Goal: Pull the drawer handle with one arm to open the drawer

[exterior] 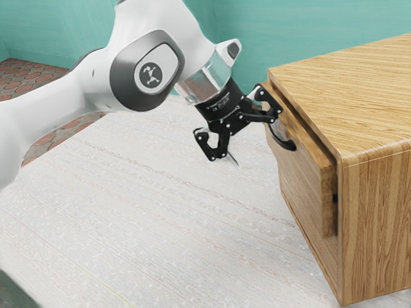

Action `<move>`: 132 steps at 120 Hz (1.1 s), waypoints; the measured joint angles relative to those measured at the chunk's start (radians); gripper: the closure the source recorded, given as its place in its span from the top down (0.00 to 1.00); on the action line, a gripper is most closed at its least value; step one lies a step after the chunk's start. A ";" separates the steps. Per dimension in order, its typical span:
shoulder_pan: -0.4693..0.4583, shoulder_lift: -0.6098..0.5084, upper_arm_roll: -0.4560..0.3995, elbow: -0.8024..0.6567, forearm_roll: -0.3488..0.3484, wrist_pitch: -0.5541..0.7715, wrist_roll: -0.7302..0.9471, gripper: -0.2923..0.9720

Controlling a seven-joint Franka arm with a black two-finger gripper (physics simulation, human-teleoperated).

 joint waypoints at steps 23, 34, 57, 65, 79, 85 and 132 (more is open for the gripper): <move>-0.033 -0.062 0.058 -0.062 0.000 -0.010 0.014 0.77; -0.059 -0.088 0.093 -0.099 0.000 -0.013 0.024 0.77; -0.095 -0.139 0.147 -0.148 0.004 -0.024 0.050 0.77; -0.113 -0.150 0.171 -0.154 0.007 -0.033 0.064 0.77; -0.123 -0.196 0.197 -0.204 0.016 -0.046 0.088 0.77; -0.117 -0.225 0.200 -0.233 0.027 -0.049 0.097 0.77; -0.114 -0.440 0.297 -0.411 0.106 -0.070 0.157 0.75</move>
